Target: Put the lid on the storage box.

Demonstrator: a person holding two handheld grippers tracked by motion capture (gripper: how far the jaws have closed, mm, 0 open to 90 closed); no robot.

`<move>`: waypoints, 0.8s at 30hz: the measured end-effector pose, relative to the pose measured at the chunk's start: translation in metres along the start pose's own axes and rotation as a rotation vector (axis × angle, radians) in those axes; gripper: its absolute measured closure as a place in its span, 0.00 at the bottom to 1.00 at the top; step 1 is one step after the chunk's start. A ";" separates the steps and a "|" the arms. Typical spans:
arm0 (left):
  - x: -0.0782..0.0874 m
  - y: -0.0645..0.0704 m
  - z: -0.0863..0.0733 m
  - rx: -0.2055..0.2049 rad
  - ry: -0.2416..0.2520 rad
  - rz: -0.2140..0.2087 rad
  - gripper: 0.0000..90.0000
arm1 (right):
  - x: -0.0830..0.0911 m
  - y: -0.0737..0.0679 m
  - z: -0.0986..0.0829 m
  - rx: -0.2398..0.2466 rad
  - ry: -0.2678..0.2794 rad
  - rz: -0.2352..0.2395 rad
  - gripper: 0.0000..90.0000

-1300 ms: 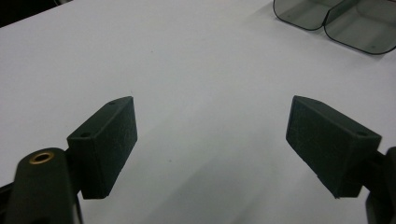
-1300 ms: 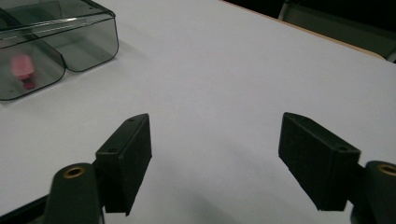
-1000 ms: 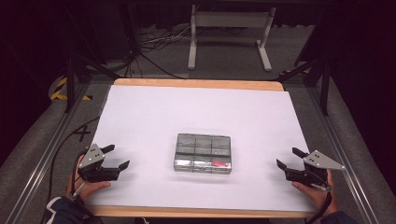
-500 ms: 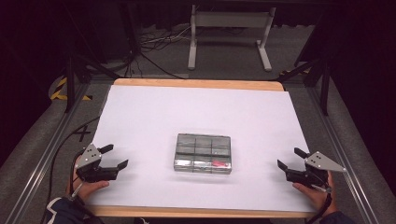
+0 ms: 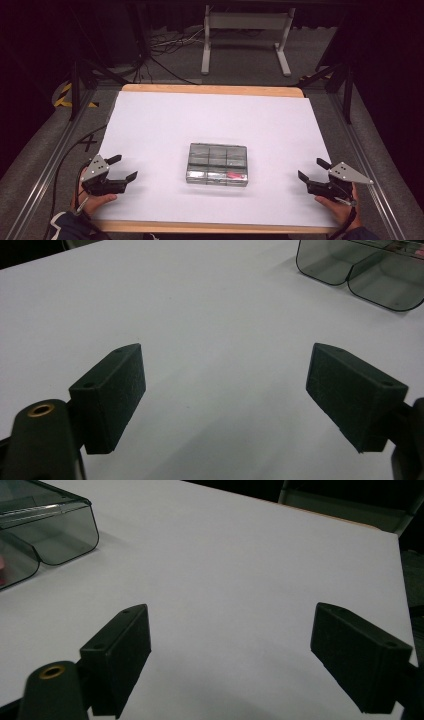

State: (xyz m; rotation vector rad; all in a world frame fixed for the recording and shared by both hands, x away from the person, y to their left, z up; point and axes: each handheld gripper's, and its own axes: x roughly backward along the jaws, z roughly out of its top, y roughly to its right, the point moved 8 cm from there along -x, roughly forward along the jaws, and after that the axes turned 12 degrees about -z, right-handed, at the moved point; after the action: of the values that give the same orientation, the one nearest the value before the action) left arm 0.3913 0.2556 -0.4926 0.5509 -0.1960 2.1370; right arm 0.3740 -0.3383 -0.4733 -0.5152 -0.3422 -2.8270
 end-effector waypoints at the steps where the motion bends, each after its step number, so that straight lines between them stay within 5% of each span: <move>1: 0.000 0.000 0.000 -0.002 -0.001 0.001 0.18 | 0.000 0.000 0.000 0.002 -0.002 -0.006 0.19; 24: -0.001 -0.001 0.000 0.004 -0.008 -0.003 0.19 | 0.000 -0.001 0.000 0.010 -0.001 0.000 0.20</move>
State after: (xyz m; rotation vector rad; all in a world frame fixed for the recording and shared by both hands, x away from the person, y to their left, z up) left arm 0.3927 0.2561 -0.4932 0.5619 -0.1946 2.1328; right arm 0.3737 -0.3377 -0.4735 -0.5151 -0.3559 -2.8234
